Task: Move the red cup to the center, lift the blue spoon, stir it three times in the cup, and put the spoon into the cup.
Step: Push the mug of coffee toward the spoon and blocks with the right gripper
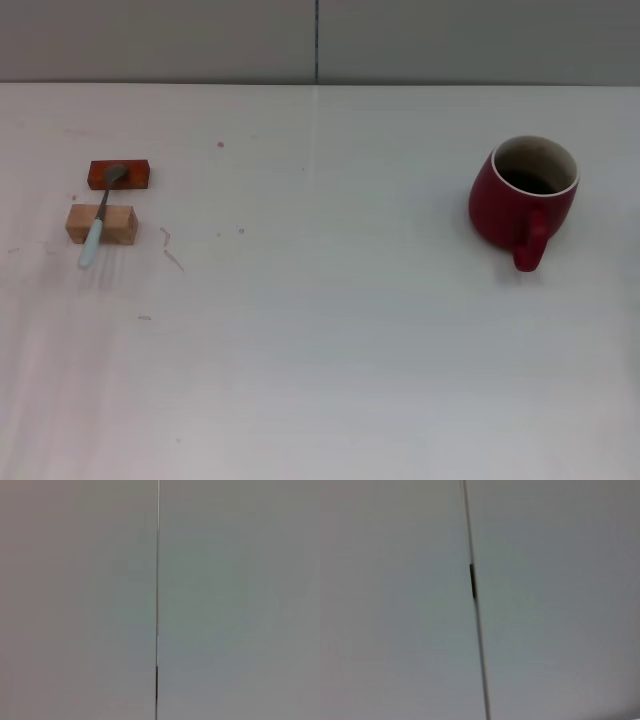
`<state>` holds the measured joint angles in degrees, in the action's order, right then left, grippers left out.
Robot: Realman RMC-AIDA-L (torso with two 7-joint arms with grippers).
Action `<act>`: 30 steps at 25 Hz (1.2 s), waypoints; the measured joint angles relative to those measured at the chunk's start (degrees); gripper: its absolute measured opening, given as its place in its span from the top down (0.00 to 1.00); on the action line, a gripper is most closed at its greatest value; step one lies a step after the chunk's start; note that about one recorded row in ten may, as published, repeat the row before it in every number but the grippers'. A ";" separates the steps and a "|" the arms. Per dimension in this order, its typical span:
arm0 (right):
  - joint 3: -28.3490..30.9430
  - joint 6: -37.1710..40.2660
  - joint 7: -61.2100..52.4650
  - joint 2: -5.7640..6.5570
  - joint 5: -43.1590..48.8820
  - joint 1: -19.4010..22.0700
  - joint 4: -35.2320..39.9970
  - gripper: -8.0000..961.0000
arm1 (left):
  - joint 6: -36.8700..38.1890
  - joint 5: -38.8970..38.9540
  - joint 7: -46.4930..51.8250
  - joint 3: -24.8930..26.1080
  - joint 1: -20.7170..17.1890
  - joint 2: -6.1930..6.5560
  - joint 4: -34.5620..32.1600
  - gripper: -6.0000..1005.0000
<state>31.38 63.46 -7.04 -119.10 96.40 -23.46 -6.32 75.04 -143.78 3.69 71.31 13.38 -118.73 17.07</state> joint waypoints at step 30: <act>-14.35 -5.27 1.42 -0.43 0.27 -2.67 -5.53 0.96 | -0.07 -0.01 0.00 -0.18 0.33 0.00 -0.02 0.17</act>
<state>17.03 58.19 -5.62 -119.54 96.68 -26.13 -11.84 74.97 -143.79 3.69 71.13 13.71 -118.74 17.05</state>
